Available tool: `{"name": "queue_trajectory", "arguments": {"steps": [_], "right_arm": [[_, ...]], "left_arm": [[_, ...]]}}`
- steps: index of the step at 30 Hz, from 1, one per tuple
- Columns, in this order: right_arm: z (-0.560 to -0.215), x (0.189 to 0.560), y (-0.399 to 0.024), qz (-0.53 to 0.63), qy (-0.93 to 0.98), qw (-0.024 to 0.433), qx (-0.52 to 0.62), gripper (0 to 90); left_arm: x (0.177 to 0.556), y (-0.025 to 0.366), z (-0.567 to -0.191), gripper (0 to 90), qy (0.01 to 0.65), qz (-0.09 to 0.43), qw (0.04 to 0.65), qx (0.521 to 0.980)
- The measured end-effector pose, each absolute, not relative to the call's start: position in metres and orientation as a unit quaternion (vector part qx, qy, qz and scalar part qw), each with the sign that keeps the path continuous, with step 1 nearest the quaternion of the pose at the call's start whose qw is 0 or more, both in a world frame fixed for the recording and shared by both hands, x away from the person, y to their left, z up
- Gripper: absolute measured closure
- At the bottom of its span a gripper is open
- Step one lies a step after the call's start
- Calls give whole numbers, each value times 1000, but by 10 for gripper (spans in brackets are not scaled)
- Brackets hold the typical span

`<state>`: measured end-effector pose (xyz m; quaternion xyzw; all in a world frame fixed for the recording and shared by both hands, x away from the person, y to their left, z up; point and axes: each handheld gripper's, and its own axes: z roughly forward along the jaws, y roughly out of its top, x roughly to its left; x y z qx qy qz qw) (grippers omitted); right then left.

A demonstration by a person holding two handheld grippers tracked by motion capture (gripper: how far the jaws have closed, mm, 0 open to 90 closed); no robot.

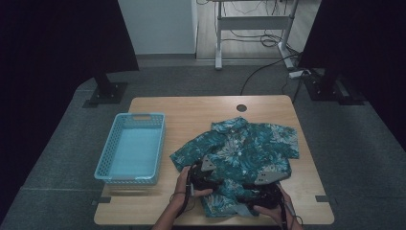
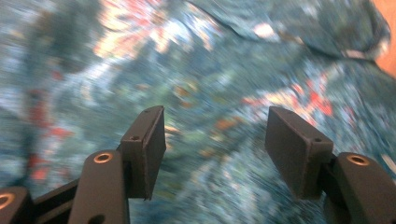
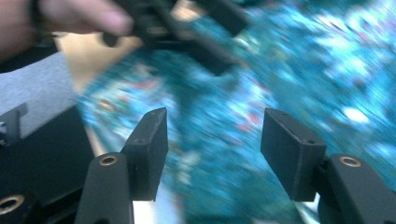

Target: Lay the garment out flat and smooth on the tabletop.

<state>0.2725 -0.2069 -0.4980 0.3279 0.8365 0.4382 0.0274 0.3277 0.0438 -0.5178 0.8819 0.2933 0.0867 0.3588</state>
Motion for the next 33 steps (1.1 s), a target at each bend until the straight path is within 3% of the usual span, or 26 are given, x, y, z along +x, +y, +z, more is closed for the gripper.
{"name": "queue_trajectory", "arguments": {"steps": [12,24,33], "right_arm": [[-518,300,-249,400,819,78,405,386],[-523,294,-255,369,829,75,413,383],[-512,286,-271,370,818,98,429,396]], "left_arm": [[300,60,-527,399,280,98,343,891],[278,99,-524,405,264,88,332,901],[281,83,-521,381,270,97,357,889]]}}
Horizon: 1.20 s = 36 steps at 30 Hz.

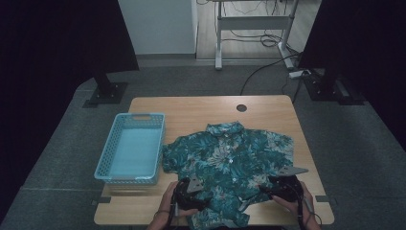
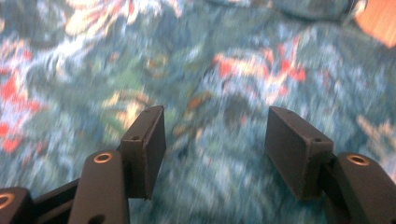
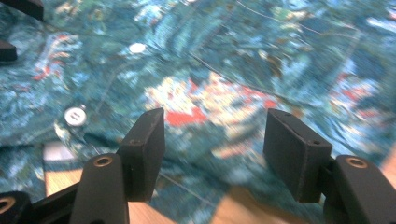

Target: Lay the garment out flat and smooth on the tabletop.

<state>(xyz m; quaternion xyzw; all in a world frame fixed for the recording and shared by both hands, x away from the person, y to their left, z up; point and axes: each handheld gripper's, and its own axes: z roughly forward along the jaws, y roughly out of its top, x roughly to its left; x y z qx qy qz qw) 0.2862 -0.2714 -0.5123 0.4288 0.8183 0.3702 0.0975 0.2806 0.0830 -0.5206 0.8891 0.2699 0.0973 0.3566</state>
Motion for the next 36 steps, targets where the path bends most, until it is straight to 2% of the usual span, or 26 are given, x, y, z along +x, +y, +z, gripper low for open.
{"name": "queue_trajectory", "arguments": {"steps": [7,12,16,19,22,32,36], "right_arm": [[-518,267,-282,370,813,104,437,406],[-517,254,-288,368,812,102,441,454],[-526,254,-283,354,822,88,437,467],[-527,258,-276,348,826,97,432,487],[-527,264,-266,323,840,135,415,544],[-528,307,-262,327,837,133,418,858],[-527,301,-265,333,834,119,423,876]], "left_arm": [[288,70,-527,372,274,93,344,893],[292,69,-527,374,284,94,348,888],[294,66,-528,376,284,100,346,889],[297,65,-529,377,288,102,349,886],[304,63,-529,381,293,107,348,884],[345,60,-530,382,329,121,342,872],[345,60,-531,380,330,124,347,869]]}}
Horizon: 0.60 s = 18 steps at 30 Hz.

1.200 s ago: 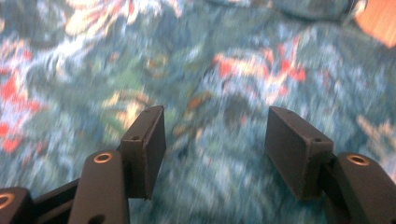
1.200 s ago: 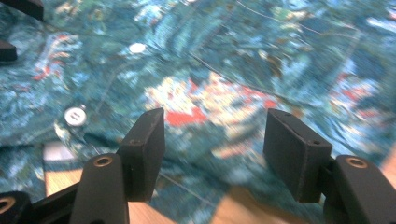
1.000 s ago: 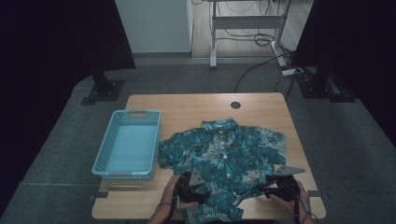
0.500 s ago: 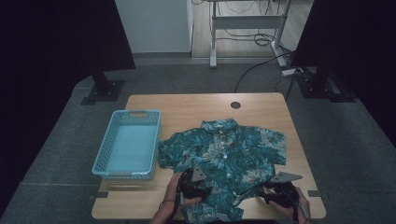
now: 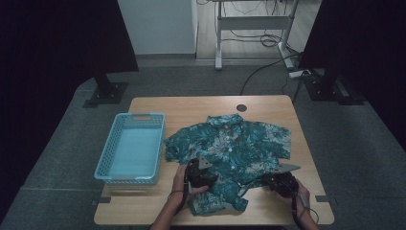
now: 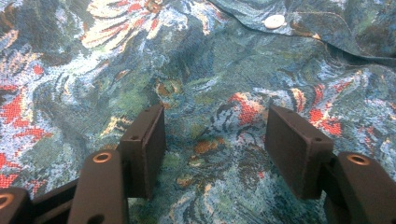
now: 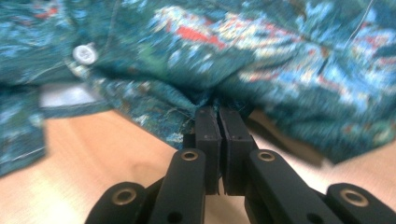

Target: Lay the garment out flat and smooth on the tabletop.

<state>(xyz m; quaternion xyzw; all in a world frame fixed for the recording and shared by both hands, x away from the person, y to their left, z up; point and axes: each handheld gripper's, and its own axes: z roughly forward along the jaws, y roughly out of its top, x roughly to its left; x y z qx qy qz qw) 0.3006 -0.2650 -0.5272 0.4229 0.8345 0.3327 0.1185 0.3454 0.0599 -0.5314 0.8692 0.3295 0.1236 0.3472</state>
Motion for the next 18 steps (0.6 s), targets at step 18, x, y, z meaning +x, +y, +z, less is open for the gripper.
{"name": "queue_trajectory", "arguments": {"steps": [18], "right_arm": [[-501,225,-282,398,828,66,389,848]], "left_arm": [[327,56,-529,358,316,109,351,875]]}}
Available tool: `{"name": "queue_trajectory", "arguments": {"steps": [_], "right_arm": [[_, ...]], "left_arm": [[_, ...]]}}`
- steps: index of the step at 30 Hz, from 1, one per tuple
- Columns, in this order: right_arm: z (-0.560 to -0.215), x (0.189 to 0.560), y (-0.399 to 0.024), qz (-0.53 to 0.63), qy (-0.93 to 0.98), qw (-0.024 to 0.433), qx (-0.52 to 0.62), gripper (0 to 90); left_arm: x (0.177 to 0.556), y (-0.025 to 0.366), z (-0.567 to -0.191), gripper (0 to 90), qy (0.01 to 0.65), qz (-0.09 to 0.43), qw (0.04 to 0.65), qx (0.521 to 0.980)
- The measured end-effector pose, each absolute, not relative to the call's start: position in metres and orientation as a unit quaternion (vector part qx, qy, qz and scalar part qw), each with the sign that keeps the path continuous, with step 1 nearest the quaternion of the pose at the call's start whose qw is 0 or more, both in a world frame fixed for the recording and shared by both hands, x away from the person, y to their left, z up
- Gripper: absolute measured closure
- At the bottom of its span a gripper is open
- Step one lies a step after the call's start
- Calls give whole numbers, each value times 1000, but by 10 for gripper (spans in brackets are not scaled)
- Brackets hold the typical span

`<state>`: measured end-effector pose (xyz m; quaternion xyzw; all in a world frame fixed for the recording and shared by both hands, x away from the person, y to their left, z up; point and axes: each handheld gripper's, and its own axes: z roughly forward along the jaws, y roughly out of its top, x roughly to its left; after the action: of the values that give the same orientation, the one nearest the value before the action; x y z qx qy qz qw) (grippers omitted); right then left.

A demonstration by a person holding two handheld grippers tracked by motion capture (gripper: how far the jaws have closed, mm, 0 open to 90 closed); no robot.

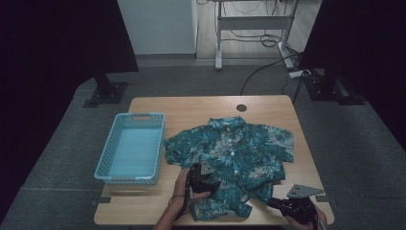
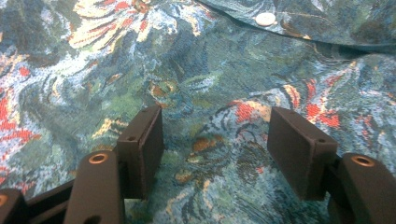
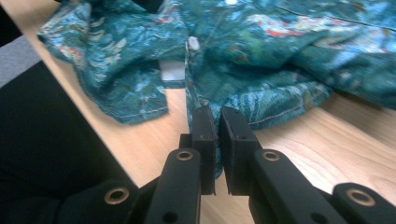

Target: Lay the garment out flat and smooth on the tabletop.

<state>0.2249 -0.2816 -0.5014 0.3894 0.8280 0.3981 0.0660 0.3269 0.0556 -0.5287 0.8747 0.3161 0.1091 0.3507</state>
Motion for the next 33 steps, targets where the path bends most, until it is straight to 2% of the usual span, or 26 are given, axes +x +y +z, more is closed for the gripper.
{"name": "queue_trajectory", "arguments": {"steps": [9,13,15,18,33], "right_arm": [[-494,205,-269,396,842,66,359,859],[-501,212,-277,393,834,65,382,687],[-502,218,-281,390,827,80,397,541],[-503,233,-285,387,817,95,416,498],[-505,290,-290,405,803,96,427,455]], "left_arm": [[327,72,-529,363,334,110,350,868],[327,73,-530,366,338,107,357,864],[327,73,-530,366,334,110,353,867],[327,72,-530,366,333,112,350,869],[339,71,-532,381,333,127,350,866]]}}
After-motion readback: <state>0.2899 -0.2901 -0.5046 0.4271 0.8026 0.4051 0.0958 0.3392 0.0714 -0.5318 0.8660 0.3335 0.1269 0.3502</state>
